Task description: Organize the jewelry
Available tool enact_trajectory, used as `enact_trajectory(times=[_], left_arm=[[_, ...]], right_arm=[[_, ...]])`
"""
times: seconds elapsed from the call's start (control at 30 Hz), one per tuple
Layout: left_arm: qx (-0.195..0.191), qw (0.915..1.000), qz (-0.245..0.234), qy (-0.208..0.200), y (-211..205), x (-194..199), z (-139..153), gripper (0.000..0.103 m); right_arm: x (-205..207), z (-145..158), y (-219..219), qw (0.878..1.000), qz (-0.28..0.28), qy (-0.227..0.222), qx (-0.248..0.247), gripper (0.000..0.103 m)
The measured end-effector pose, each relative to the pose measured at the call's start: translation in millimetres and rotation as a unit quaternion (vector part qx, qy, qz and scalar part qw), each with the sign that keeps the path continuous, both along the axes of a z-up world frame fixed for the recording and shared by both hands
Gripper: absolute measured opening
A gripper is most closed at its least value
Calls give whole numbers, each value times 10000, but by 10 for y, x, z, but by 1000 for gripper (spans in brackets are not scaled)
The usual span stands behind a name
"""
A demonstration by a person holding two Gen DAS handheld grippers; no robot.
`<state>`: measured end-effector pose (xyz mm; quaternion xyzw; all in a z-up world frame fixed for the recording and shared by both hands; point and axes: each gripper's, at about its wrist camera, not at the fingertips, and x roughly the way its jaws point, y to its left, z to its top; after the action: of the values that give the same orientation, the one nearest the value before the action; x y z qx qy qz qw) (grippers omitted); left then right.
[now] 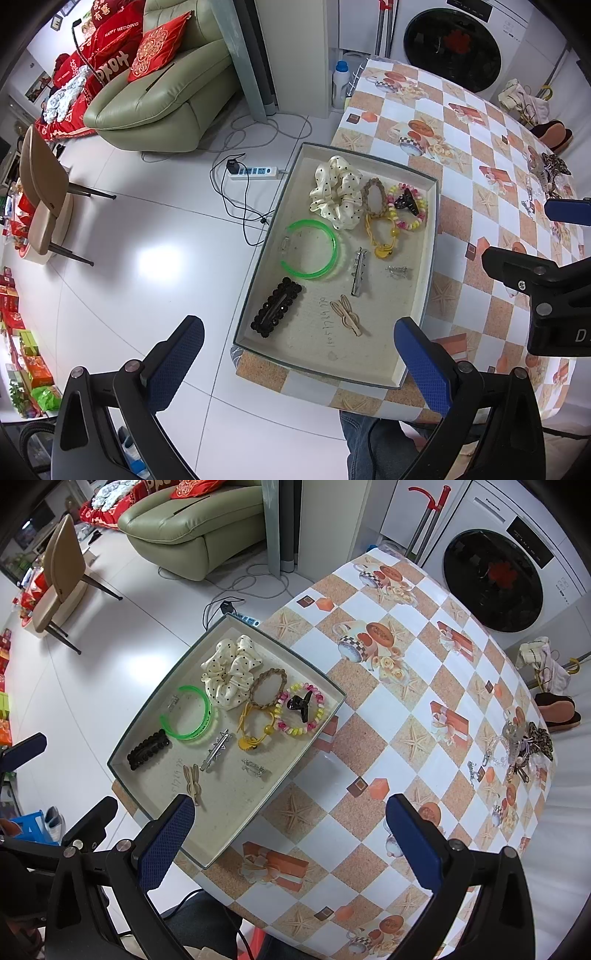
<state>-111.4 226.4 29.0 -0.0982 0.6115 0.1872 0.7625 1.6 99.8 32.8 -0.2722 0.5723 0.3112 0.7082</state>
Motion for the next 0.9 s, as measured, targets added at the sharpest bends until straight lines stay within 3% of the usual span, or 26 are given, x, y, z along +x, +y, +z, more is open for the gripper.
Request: enact_trajectory(times=[0.9], left_arm=[[51, 10000, 6, 31, -28, -4, -33, 103]], right_arm=[[-20, -10, 6, 10000, -2, 11, -5, 103]])
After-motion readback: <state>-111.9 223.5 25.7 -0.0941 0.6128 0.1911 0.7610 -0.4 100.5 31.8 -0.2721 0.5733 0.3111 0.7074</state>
